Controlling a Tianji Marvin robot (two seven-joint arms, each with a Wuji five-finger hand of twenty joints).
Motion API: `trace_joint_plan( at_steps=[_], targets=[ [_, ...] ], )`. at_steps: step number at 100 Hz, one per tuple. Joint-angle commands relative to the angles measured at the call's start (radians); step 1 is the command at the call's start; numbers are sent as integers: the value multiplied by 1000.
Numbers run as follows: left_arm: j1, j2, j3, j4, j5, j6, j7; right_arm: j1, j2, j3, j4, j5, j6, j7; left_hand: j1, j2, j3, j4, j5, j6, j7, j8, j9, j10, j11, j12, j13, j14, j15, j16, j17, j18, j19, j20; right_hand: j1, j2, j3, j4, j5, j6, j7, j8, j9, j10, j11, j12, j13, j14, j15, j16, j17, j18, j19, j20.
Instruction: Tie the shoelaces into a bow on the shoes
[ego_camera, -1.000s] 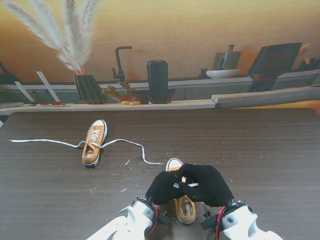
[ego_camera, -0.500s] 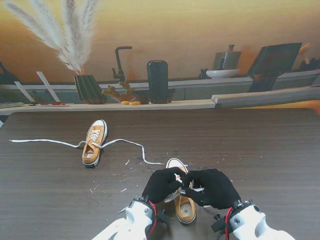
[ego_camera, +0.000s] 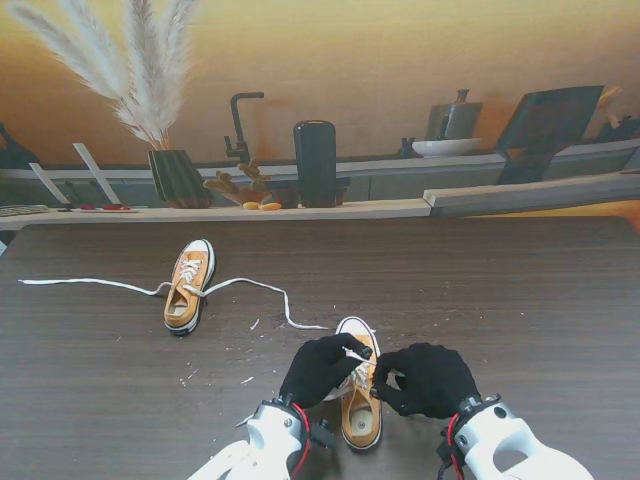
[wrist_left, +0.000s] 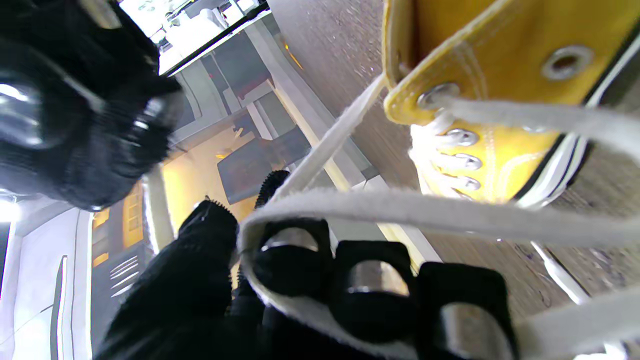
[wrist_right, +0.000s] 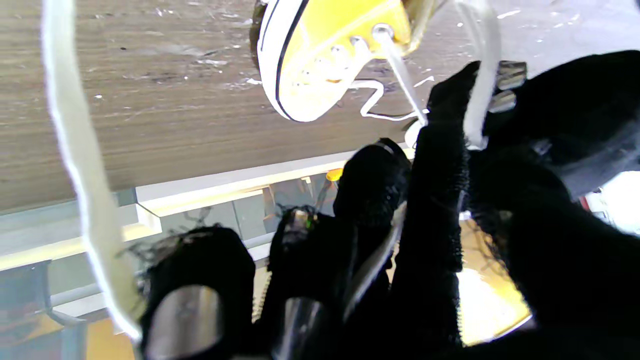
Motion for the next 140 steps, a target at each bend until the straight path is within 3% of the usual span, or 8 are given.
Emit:
trace_joint_plan(
  at_steps=[1,16,39,52,63,94,122,140],
  targets=[
    [7,-1,-4,-15,0,-9,-9,10,2,-11,17,-18,9,8,14,62,-39,-19,25,1,16,18,30,38,-8,15,34,-8,30,7,16,-55,256,10,-46,33,2,24,-44,20,-54,-34,-46,109,-5,24,22,-123,-16,34,13,37,127,-18],
    [17,2,-11,-25,3,-17,-10,33,6,-51,34,-99,83,-3,16,63,-43,-19,27,2,18,21,30,40,-9,14,34,-7,30,7,16,-52,256,9,-78,124,6,154,-177,80,-244,19,-162,111,-15,32,9,-45,-111,44,-2,96,24,-55],
    [24,4,-16,-29,7,-28,-11,58,9,-91,56,-117,150,6,15,64,-48,-16,30,1,19,23,31,44,-12,14,34,-5,29,7,16,-51,256,8,-76,193,-68,169,-541,195,-312,39,-463,123,-88,-17,-204,74,-312,44,-293,125,-220,-37],
    [26,6,-17,-31,11,-31,-14,77,3,-114,91,-87,171,-35,16,63,-50,-13,30,1,17,23,30,46,-13,14,34,-2,27,6,16,-50,256,8,-85,196,-96,175,-709,188,-312,12,-627,141,-205,-131,-339,247,-703,13,-541,126,-450,-39],
    [28,8,-19,-33,12,-31,-17,86,-3,-127,117,-61,181,-85,16,63,-51,-12,30,0,15,22,30,48,-15,14,33,1,25,6,16,-50,256,7,-99,198,-117,178,-824,191,-310,-25,-741,150,-315,-260,-364,419,-1166,-223,-705,117,-657,-120],
    [29,11,-20,-37,20,-34,-21,94,-19,-139,155,-7,170,-183,15,61,-52,-6,33,1,13,21,35,50,-19,14,34,6,26,7,15,-42,256,4,-95,197,-123,181,-815,171,-540,-42,-811,150,-355,-338,-468,429,-1256,-263,-792,97,-759,-162],
    [45,18,-32,-51,36,-30,-26,95,-30,-144,183,6,133,-283,9,49,-52,0,34,-5,9,18,39,45,-19,18,34,-1,30,9,16,-43,256,8,-198,172,-145,169,-793,22,-655,176,-1005,119,-564,-439,-813,547,-1519,-1056,-1116,43,-1115,-389],
    [72,28,-60,-76,53,-23,-35,87,-31,-147,187,-25,129,-334,-19,-7,-11,49,34,-27,-26,-19,39,39,-20,25,34,-10,30,8,16,-52,256,9,-181,166,-228,166,-800,-122,-535,117,-1013,95,-843,-549,-968,555,-1562,-1249,-1206,107,-1155,-518]
  ],
)
